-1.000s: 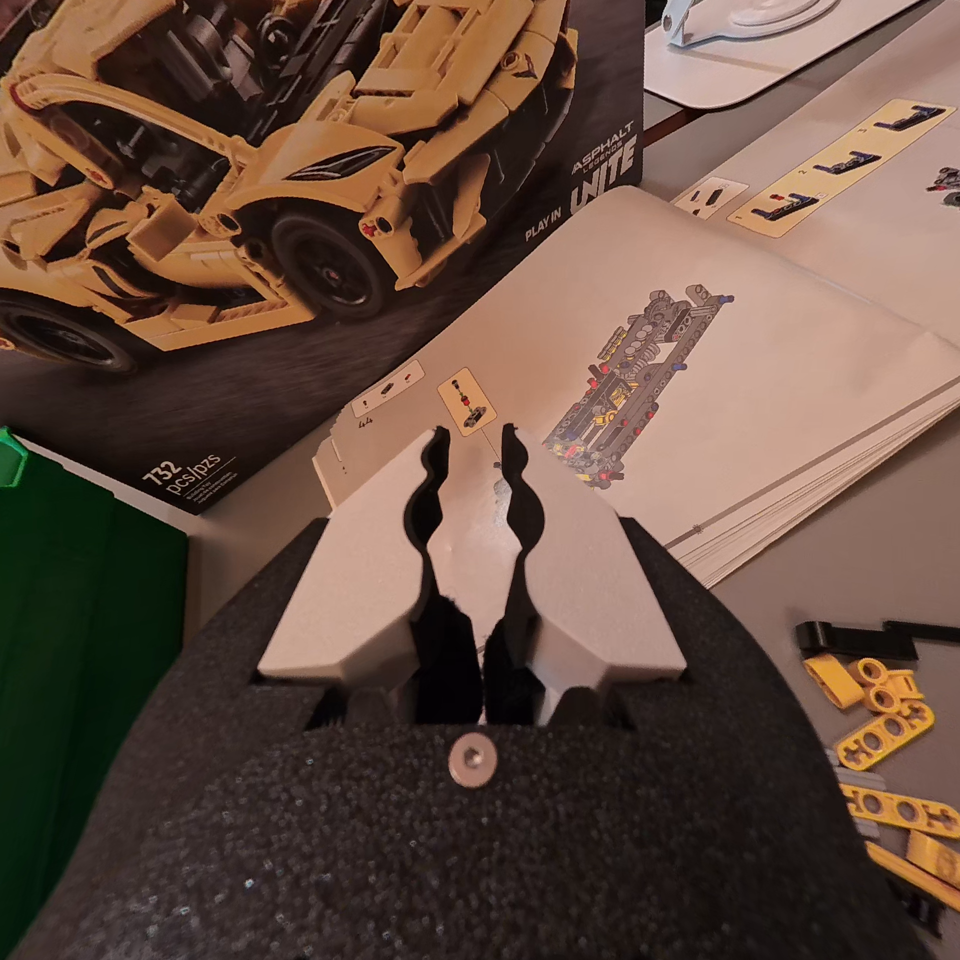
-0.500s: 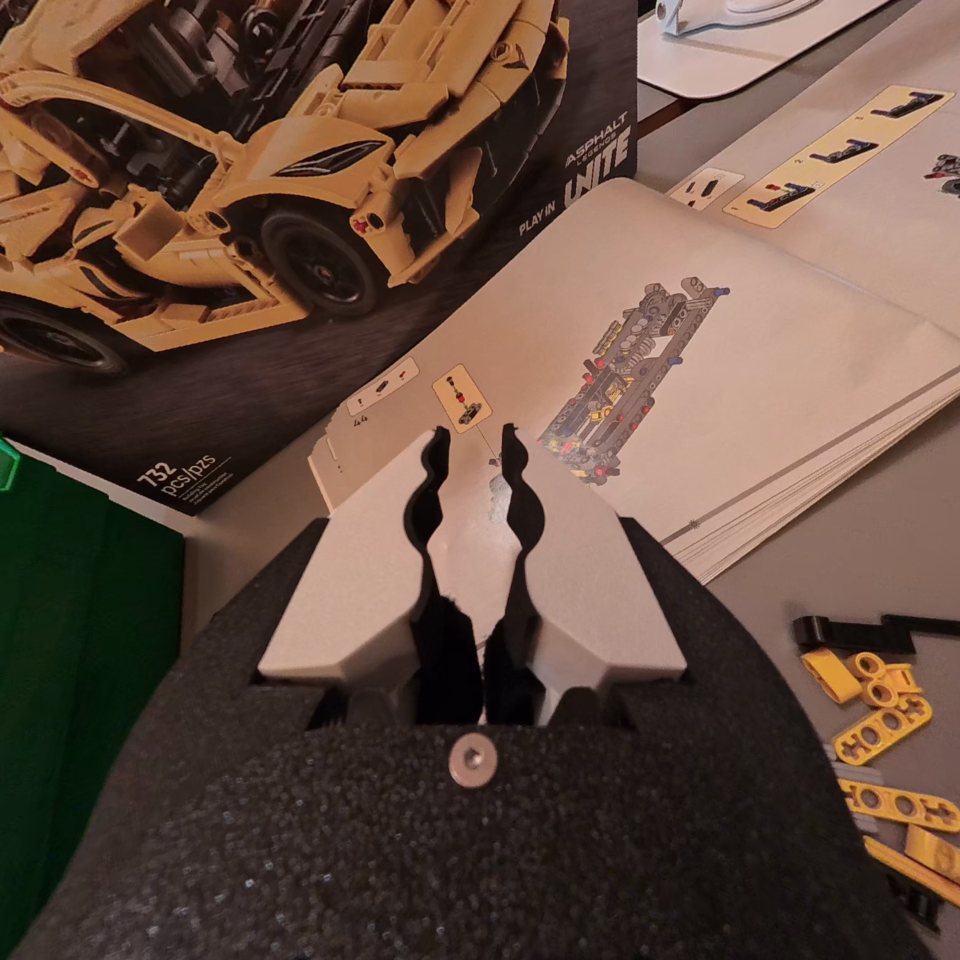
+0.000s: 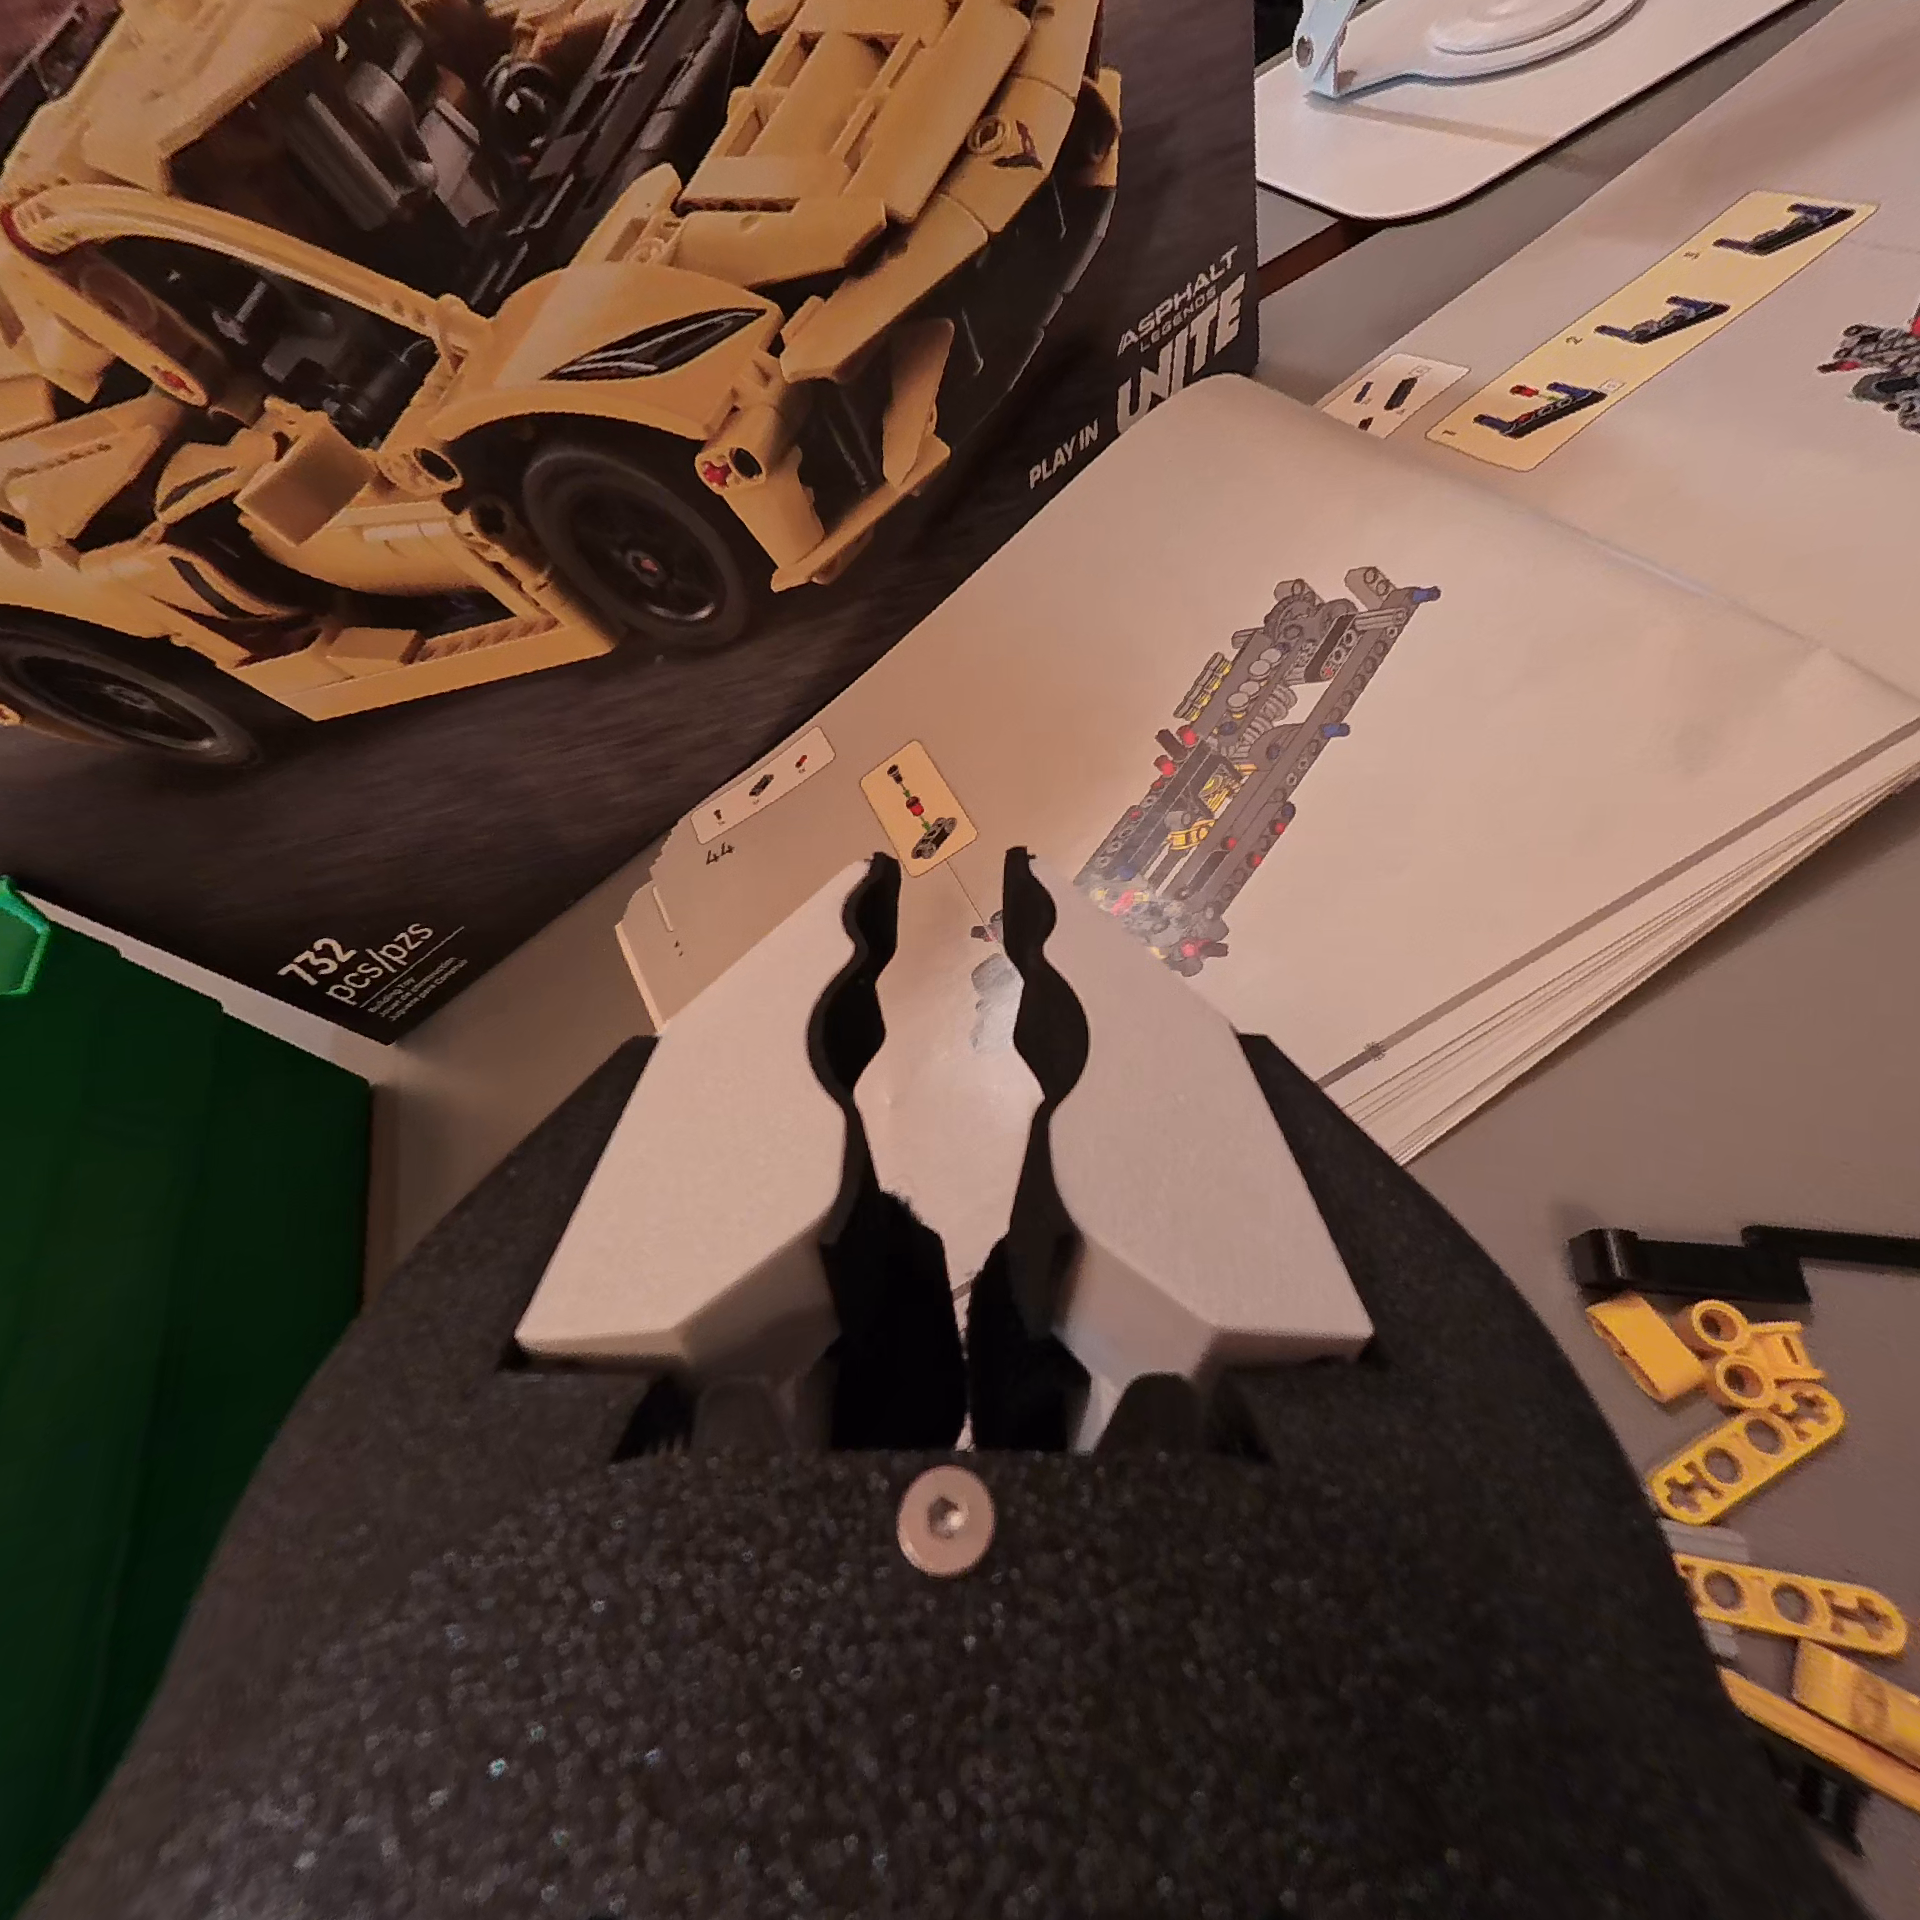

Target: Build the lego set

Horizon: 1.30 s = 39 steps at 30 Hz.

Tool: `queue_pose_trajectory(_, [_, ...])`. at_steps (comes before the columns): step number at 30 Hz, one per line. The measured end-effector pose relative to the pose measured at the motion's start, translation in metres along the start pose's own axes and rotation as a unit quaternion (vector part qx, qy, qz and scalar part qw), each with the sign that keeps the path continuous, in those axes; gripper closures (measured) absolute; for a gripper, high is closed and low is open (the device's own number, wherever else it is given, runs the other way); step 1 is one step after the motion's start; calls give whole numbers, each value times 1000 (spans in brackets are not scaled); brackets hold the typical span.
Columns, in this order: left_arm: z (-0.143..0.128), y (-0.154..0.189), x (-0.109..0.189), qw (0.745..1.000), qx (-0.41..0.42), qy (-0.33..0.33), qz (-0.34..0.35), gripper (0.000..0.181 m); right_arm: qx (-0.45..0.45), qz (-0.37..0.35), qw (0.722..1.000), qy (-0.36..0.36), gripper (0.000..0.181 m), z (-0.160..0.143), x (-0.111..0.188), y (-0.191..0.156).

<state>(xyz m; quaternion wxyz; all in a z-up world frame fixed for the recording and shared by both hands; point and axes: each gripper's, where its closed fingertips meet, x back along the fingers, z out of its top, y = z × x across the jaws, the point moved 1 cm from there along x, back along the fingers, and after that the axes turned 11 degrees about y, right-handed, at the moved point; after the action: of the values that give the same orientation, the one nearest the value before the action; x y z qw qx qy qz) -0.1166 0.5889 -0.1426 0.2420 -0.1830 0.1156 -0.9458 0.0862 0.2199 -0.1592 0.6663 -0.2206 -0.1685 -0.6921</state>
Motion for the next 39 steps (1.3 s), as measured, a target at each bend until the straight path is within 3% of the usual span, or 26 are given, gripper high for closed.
queue_pose_trajectory(4, [2,5,1,1000,-7,5,-5,163,72,124,989,-21,177,-5,-24,-71])
queue_pose_trajectory(9, [1,6,6,1000,-20,10,-4,164,95,160,982,-43,177,-13,-48,-106])
queue_pose_trajectory(18, [7,-15,15,999,28,30,15,164,102,166,979,-55,176,-20,-56,-112])
queue_pose_trajectory(26, [-8,-66,26,988,133,15,78,166,84,127,988,-10,154,5,-51,-114])
queue_pose_trajectory(33, [-8,-77,30,982,173,26,75,166,94,50,994,-39,145,1,-73,-108])
queue_pose_trajectory(39, [-9,-77,29,983,164,21,75,165,47,42,997,-51,147,14,-96,-114])
